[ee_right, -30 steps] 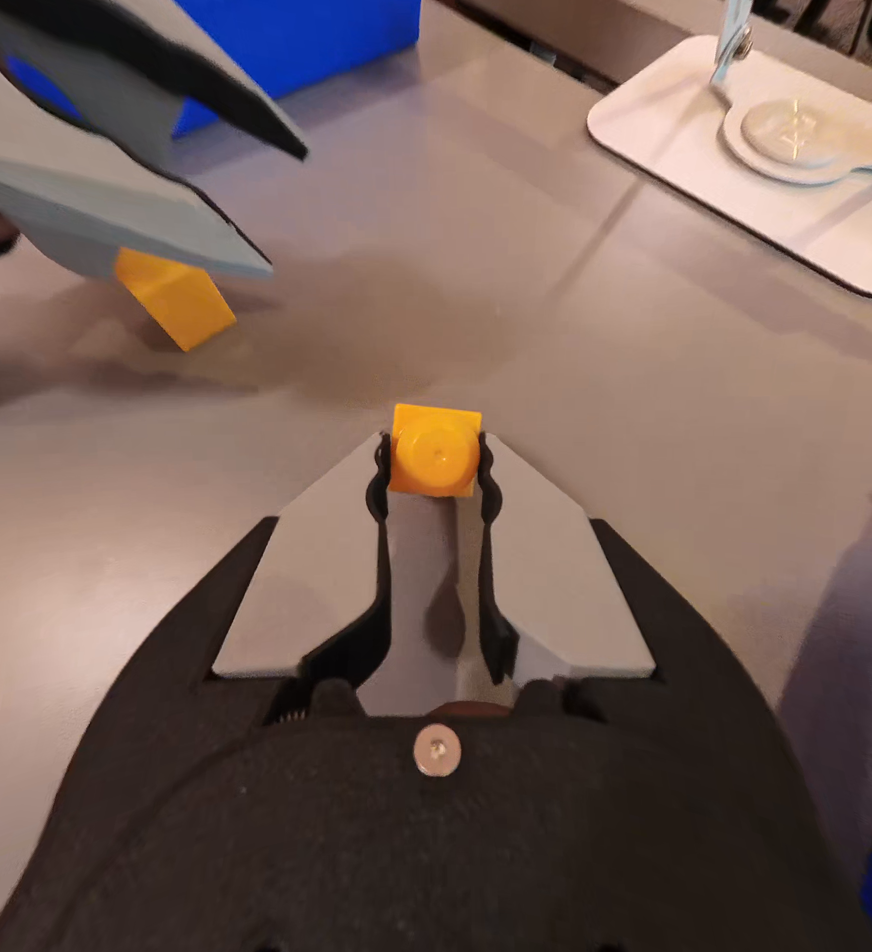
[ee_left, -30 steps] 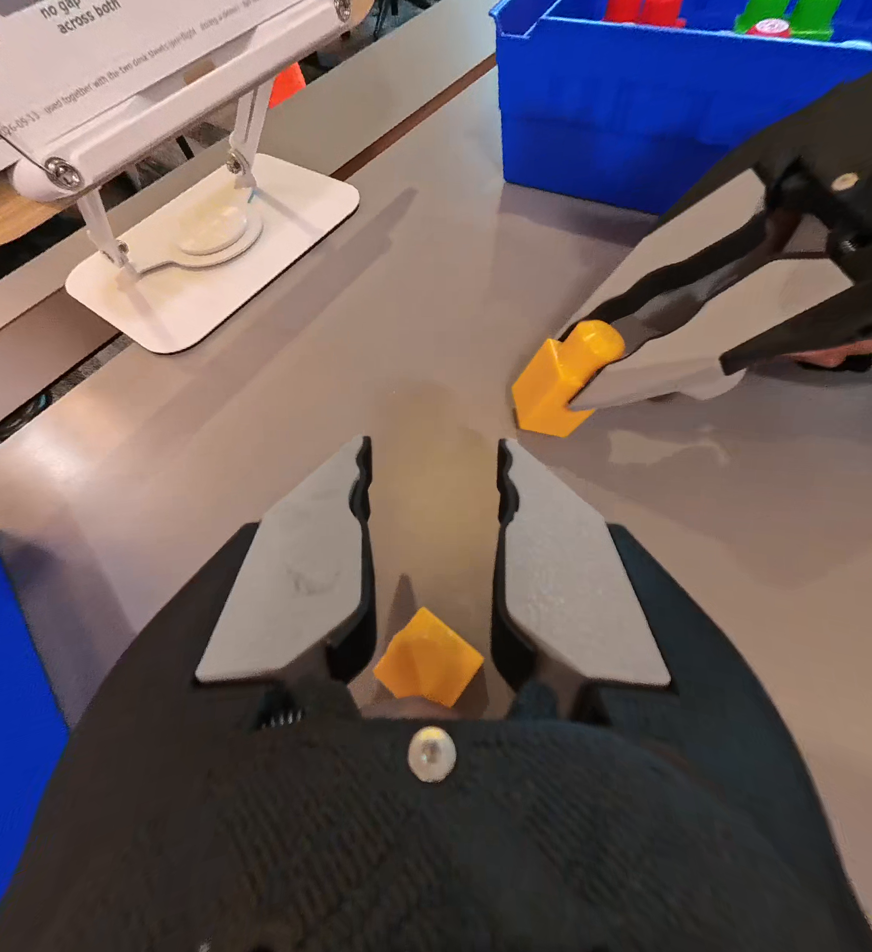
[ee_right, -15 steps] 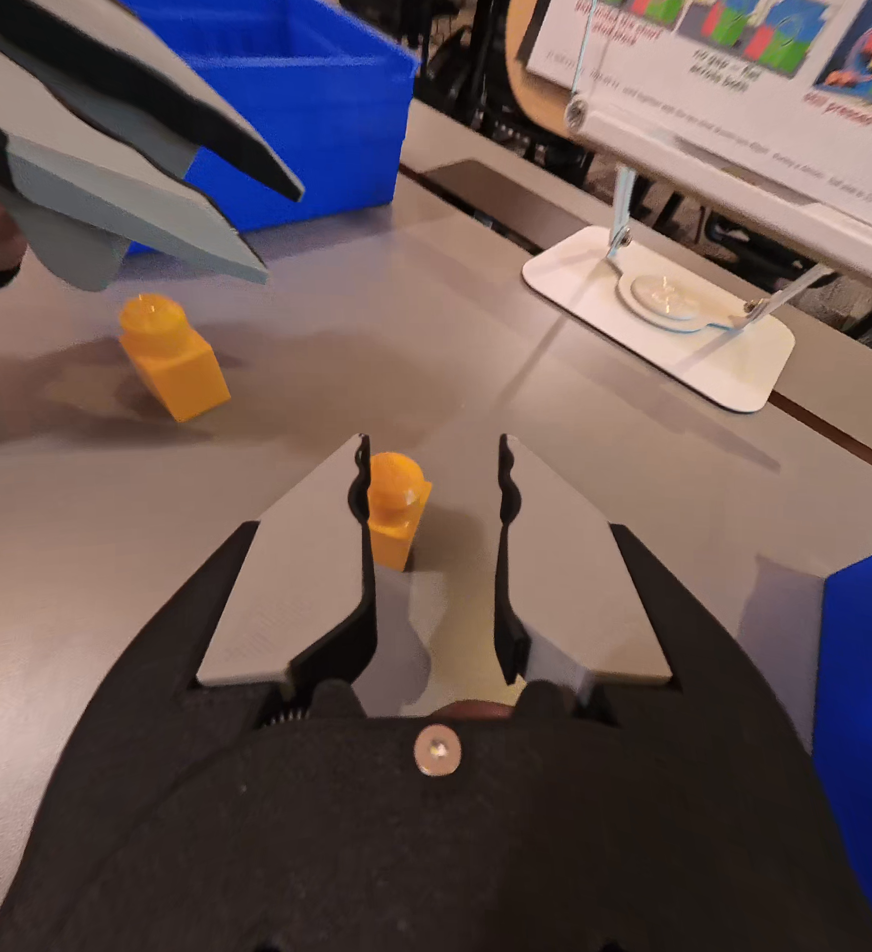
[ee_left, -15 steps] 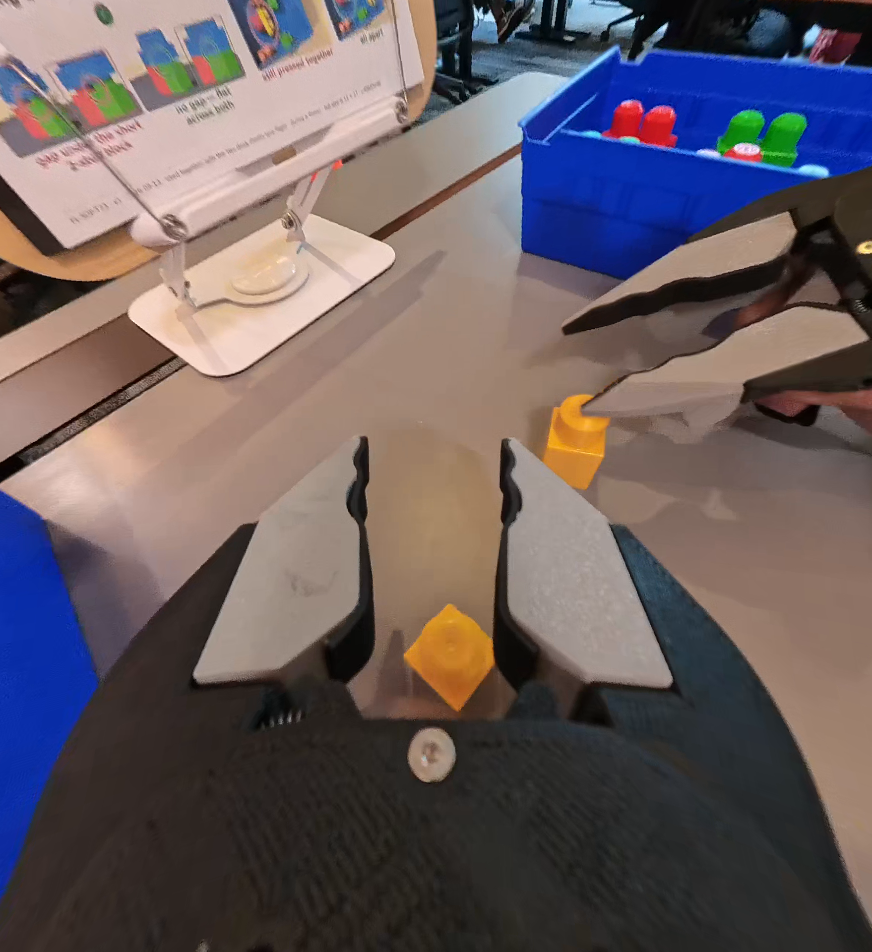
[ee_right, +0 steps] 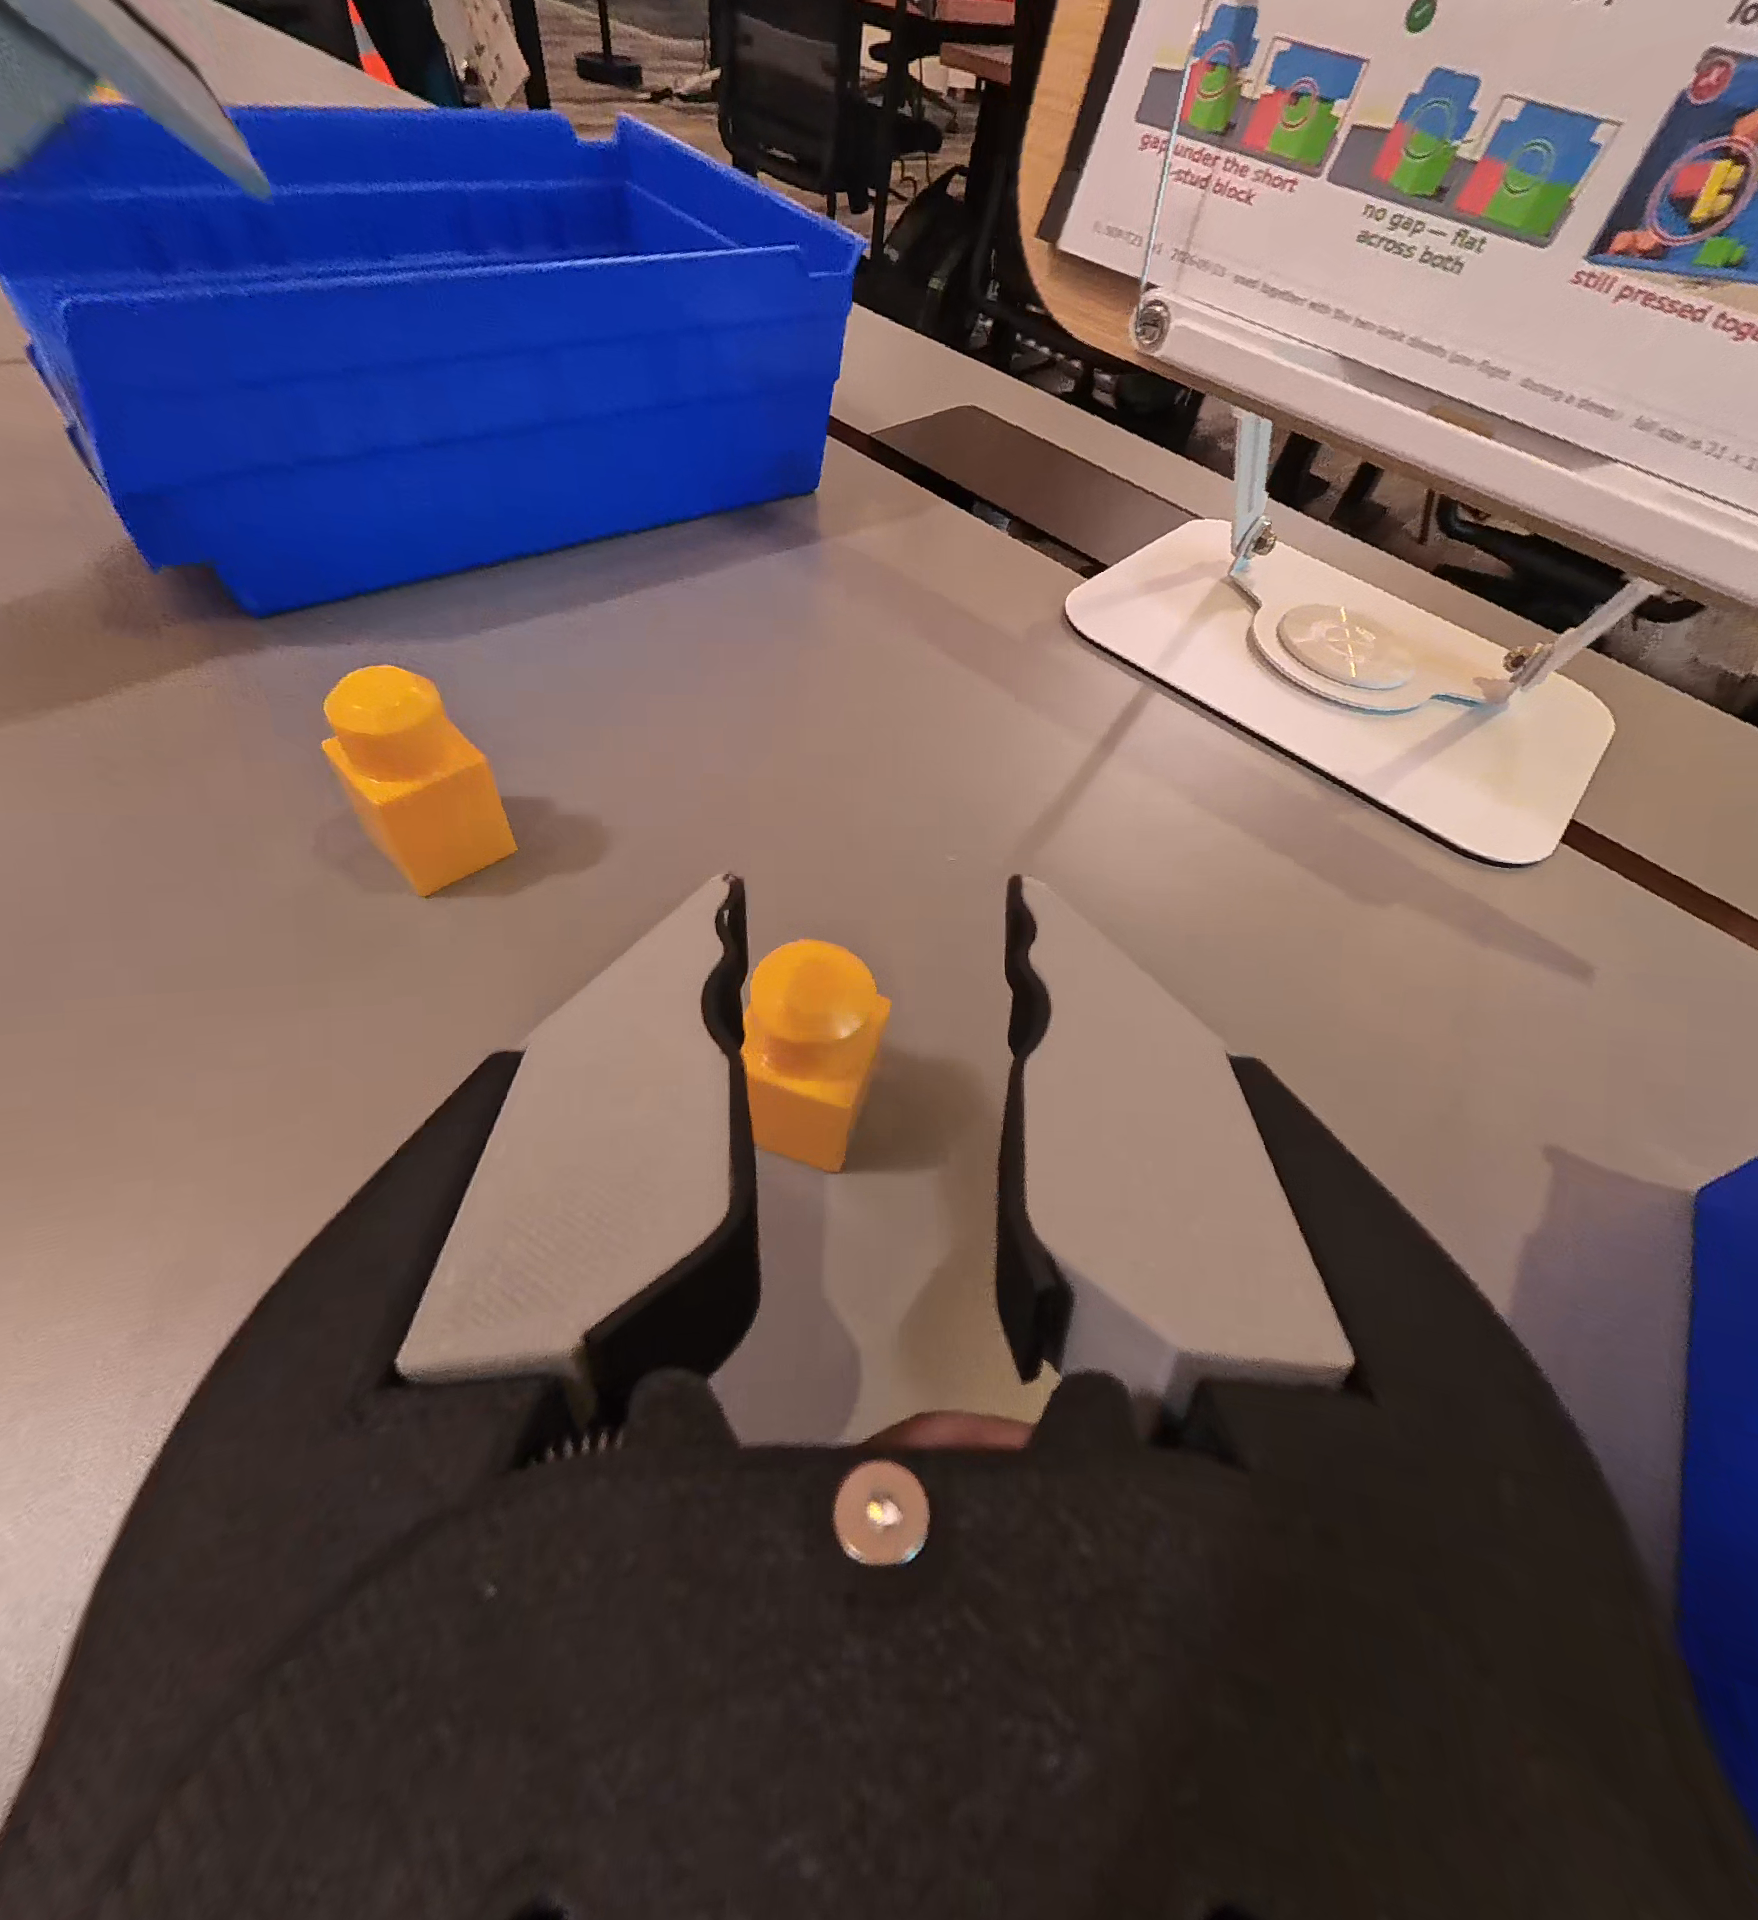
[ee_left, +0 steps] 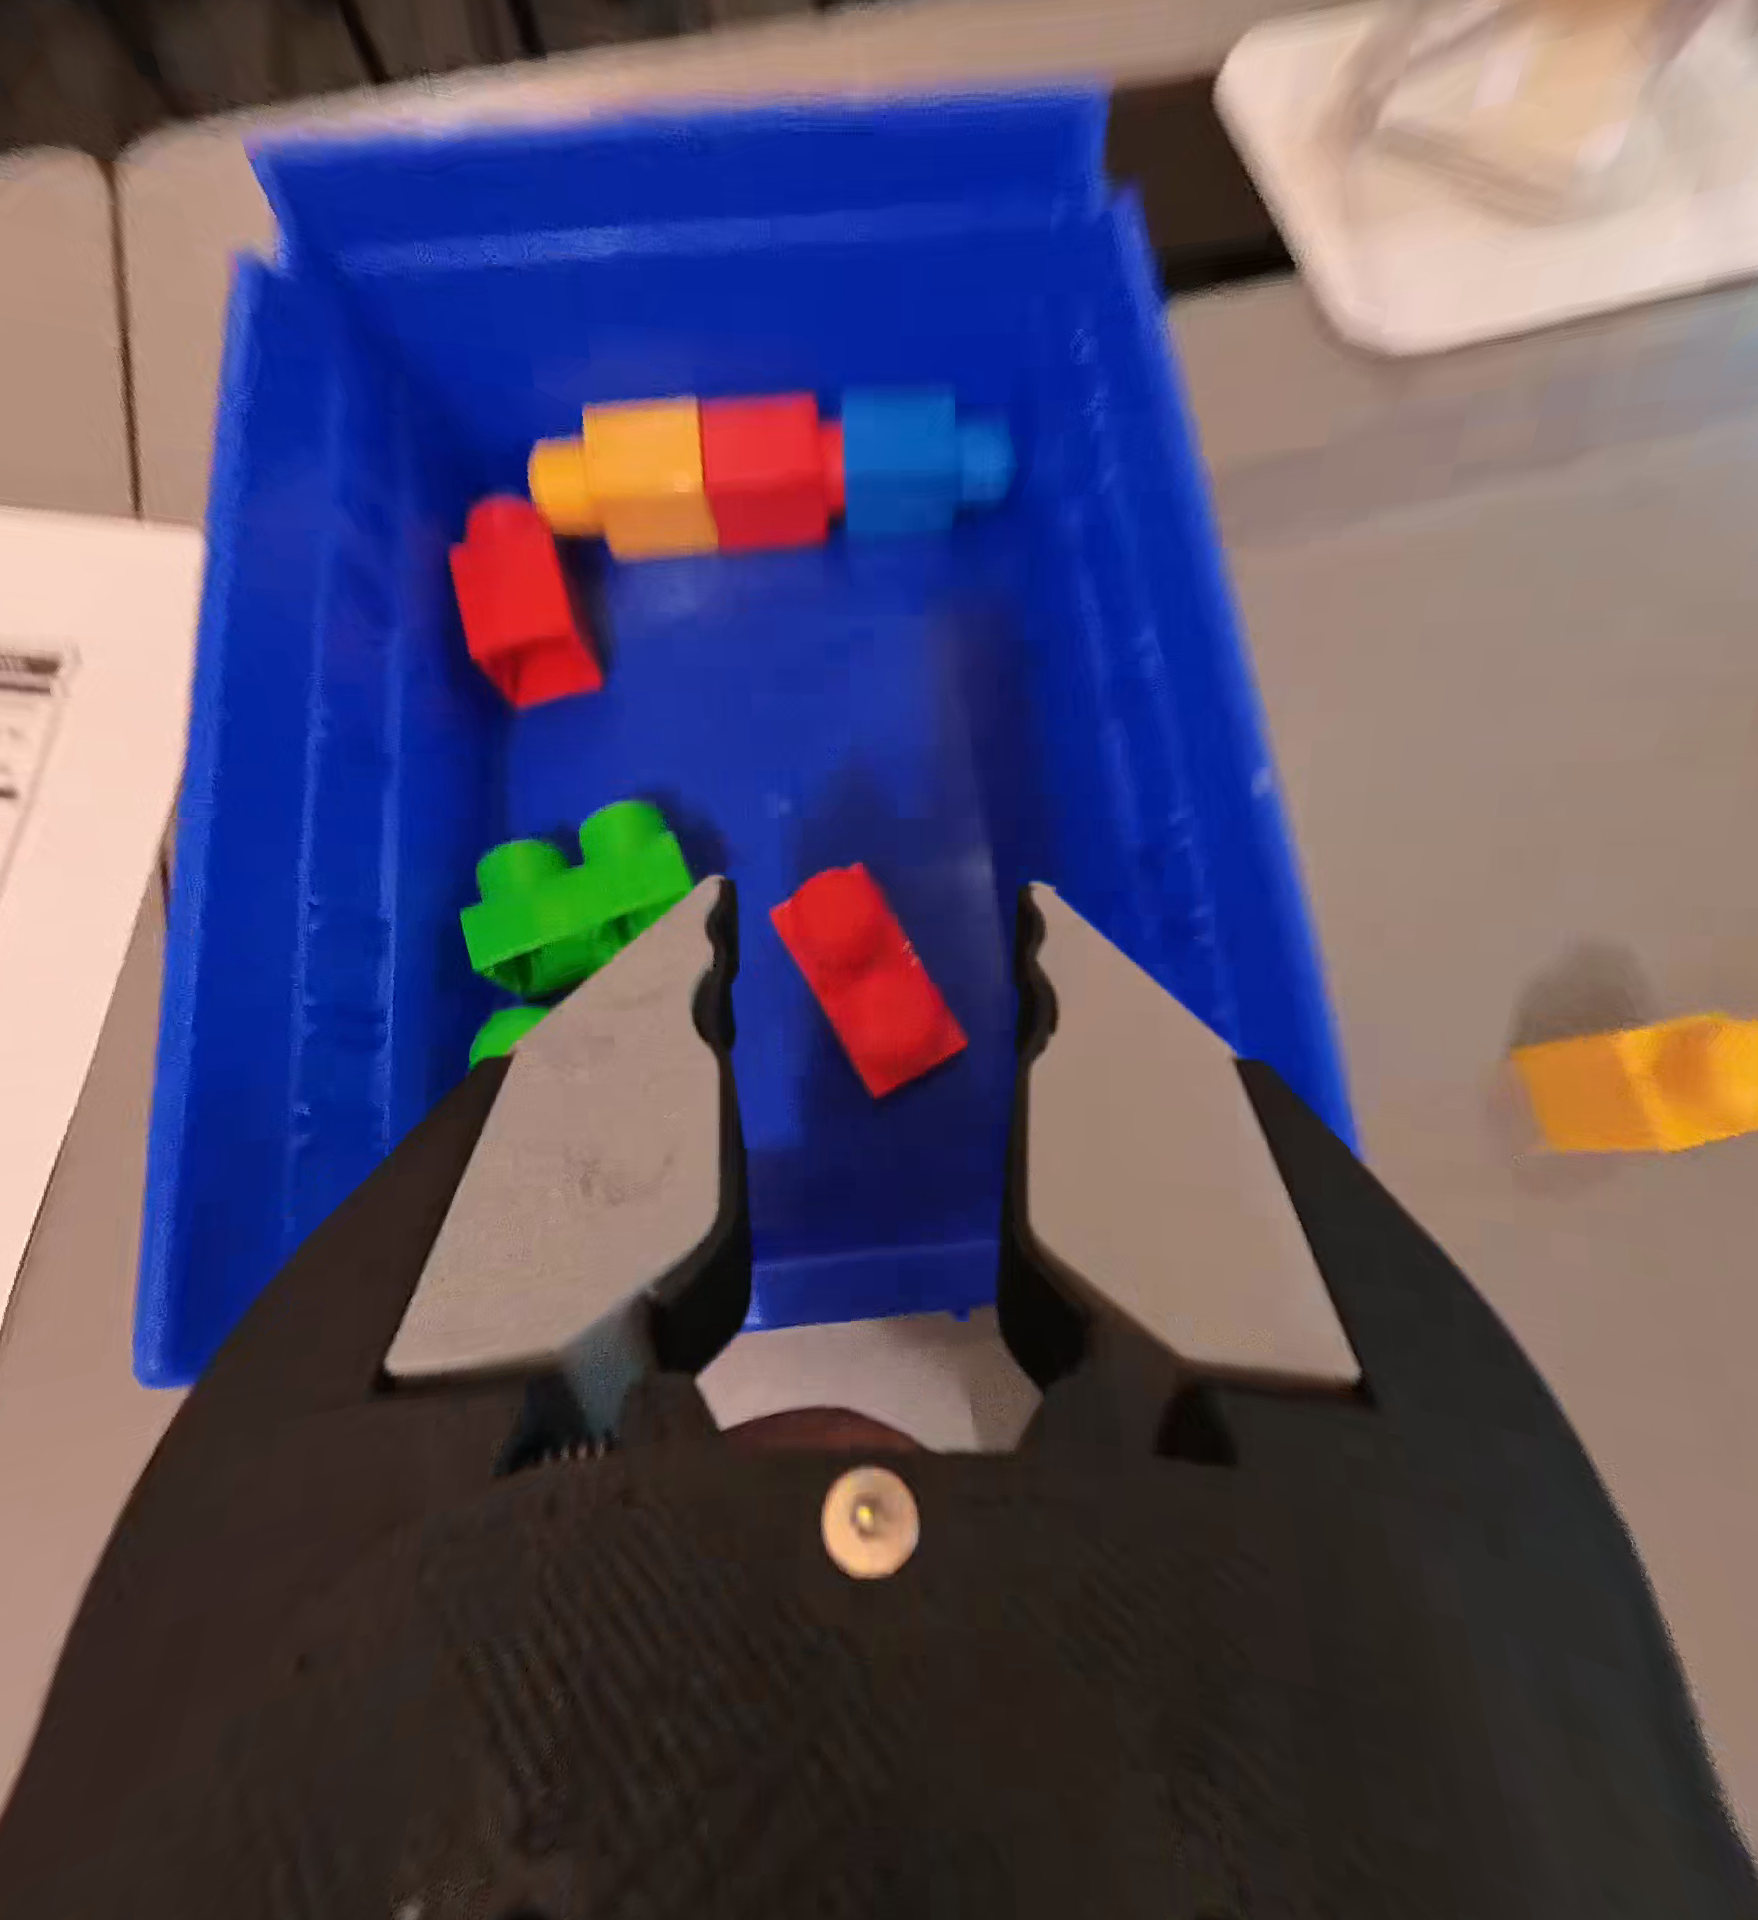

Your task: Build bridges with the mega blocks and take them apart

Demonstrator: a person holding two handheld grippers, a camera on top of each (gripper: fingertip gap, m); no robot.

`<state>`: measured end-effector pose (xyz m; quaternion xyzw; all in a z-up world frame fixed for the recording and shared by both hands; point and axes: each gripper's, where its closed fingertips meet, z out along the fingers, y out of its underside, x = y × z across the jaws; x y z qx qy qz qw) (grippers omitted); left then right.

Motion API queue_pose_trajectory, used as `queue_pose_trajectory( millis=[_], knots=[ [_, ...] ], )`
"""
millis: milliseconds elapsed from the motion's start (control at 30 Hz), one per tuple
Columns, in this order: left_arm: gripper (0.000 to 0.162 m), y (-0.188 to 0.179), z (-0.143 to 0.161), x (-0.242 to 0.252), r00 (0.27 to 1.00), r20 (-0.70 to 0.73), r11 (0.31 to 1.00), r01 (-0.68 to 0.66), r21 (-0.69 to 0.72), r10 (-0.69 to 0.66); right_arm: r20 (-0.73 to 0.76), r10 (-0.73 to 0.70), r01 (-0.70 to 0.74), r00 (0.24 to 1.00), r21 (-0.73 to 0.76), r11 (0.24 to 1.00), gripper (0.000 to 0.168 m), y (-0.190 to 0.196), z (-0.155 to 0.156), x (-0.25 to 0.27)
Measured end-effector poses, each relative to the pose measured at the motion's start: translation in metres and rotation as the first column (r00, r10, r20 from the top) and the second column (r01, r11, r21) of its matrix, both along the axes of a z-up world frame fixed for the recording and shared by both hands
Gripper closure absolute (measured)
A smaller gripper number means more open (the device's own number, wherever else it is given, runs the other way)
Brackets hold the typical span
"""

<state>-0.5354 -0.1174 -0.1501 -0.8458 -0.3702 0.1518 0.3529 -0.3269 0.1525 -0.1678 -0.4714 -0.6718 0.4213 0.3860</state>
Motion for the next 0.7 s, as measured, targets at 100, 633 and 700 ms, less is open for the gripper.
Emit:
queue_pose_trajectory(
  millis=[100,633,700],
  knots=[
    [0.117,-0.005,-0.046,0.001,0.998,0.068,0.981,0.021,-0.193,-0.008,0.002,0.007,-0.007,1.0,0.019,1.0,0.121,-0.003,-0.001,0.0],
    [0.143,0.056,0.021,0.037,0.973,-0.033,0.972,0.229,0.047,-0.228,-0.037,0.06,-0.063,0.998,-0.074,0.995,0.12,-0.004,0.014,0.009],
    [0.154,0.084,0.06,0.071,0.932,-0.093,0.902,0.363,0.235,-0.351,-0.051,0.118,-0.124,0.992,-0.126,0.984,0.118,-0.015,0.018,0.012]
  ],
)
